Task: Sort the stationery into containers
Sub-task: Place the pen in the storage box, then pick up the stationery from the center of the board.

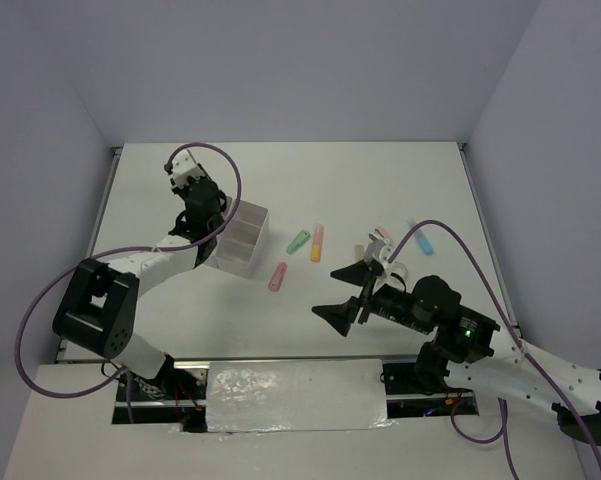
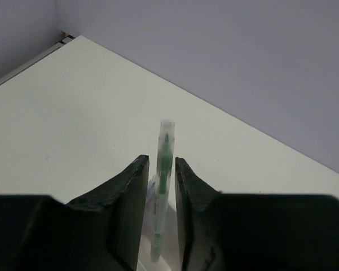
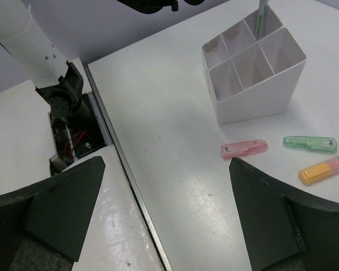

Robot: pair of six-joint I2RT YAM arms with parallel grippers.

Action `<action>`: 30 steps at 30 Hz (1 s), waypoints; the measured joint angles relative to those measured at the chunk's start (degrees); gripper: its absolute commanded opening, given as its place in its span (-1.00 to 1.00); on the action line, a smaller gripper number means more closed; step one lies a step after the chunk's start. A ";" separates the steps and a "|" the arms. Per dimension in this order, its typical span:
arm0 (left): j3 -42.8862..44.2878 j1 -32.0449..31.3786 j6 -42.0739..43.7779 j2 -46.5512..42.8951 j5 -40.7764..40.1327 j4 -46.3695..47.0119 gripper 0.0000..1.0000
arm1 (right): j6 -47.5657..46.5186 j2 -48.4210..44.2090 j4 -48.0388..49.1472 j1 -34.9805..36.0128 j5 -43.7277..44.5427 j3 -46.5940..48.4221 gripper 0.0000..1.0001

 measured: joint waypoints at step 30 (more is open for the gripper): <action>14.78 -15.19 -12.28 -34.64 18.58 -69.94 0.99 | 34.60 44.83 -17.35 -6.97 25.00 19.67 0.99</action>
